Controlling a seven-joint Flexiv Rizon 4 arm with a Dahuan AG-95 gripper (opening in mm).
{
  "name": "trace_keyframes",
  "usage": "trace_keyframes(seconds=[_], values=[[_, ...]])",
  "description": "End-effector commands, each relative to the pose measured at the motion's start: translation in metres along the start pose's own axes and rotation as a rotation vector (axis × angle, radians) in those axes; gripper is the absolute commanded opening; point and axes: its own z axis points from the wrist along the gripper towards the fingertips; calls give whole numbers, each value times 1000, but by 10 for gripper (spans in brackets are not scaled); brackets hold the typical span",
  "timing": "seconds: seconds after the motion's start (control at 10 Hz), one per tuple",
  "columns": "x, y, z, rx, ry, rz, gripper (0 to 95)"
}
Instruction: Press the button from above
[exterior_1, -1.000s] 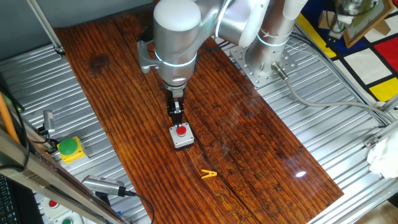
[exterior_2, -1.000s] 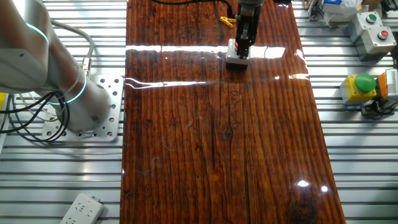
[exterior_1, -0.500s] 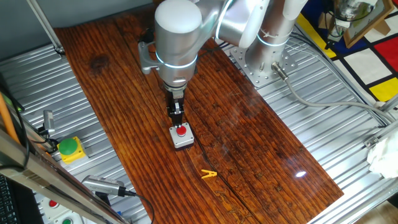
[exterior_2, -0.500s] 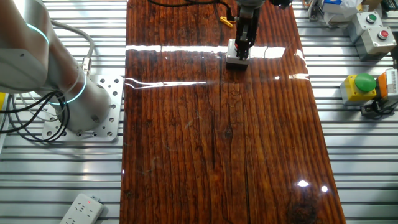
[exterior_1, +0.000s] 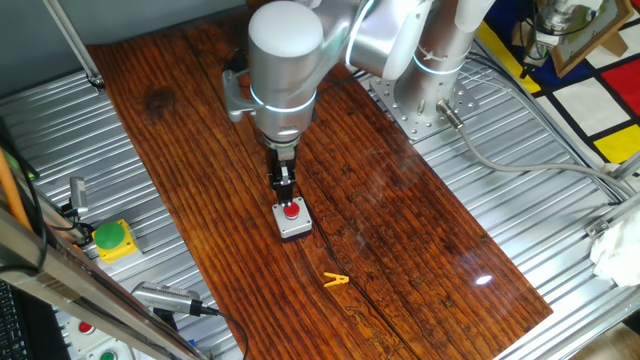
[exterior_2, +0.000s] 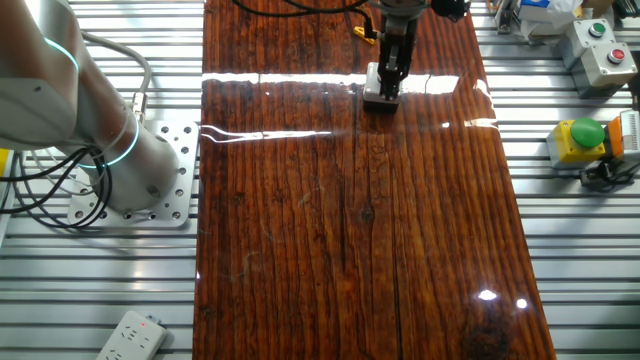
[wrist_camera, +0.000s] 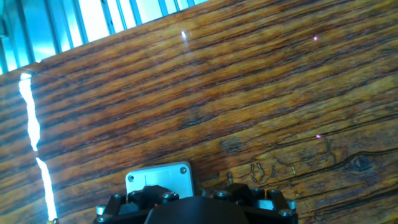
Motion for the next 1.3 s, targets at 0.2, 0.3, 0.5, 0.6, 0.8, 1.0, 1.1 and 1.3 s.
trace_keyframes(seconds=[0.2, 0.3, 0.5, 0.6, 0.8, 1.0, 1.1, 1.3], values=[[1, -1, 5, 0, -5, 2, 760], [1, -1, 7, 0, -5, 2, 760], [1, -2, 11, 0, -4, 0, 760], [1, -2, 13, 0, -6, 0, 760], [1, -2, 14, 1, -4, -4, 760], [2, -2, 18, 0, -6, -8, 760], [2, -2, 20, 0, -8, -11, 760], [2, -2, 21, 2, -6, -18, 760]])
